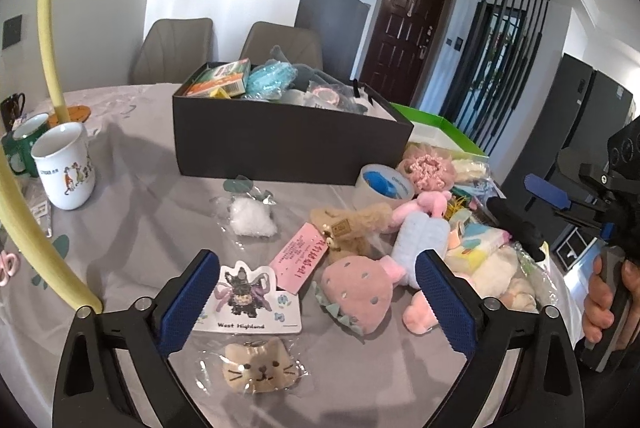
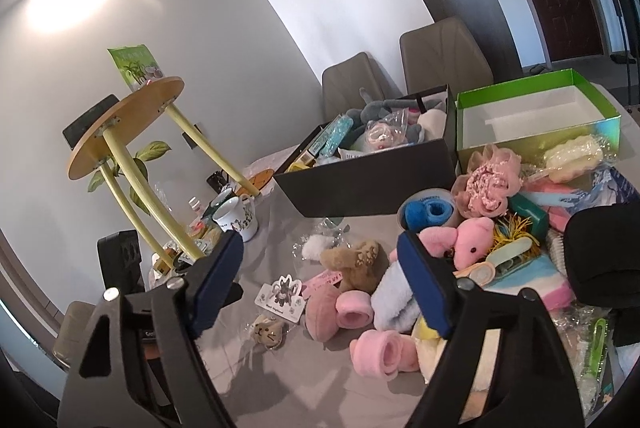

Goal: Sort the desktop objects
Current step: 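Move both open grippers back over the pile of items on the table, then close both grippers on the bagged cat plush with the West Highland card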

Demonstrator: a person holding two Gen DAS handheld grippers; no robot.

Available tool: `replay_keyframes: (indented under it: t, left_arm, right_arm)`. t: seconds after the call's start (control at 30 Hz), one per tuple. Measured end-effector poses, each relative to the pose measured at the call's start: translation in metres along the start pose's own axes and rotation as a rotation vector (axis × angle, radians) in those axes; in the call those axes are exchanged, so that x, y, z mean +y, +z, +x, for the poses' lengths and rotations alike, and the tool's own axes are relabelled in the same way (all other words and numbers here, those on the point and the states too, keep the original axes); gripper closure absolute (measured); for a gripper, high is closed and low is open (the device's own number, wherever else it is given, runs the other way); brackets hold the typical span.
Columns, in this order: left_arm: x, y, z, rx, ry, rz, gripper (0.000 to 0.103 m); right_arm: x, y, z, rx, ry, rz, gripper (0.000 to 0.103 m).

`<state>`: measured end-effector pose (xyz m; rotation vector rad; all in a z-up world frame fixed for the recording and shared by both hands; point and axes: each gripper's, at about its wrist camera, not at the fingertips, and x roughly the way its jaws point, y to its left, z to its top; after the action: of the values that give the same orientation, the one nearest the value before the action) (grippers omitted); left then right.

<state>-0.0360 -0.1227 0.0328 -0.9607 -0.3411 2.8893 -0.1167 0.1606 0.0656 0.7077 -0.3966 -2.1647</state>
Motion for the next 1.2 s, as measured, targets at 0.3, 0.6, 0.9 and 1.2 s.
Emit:
replay_keyframes:
  t: [0.3,0.6,0.9,1.2]
  left_arm:
    - [0.006,0.000,0.016,0.028,-0.001,-0.009,0.011]
    - [0.030,-0.004,0.005,0.031,0.054,-0.006,0.024]
    - [0.059,-0.025,0.002,0.079,0.111,-0.046,0.041]
    - [0.079,-0.043,0.003,0.112,0.111,-0.068,0.042]
  right_arm:
    - [-0.007,-0.003,0.021,0.048,0.006,0.006,0.029]
    - [0.009,-0.014,0.045,0.128,0.071,-0.025,0.036]
    - [0.053,-0.050,0.091,0.301,0.144,-0.111,0.052]
    - [0.070,-0.083,0.131,0.447,0.132,-0.152,0.052]
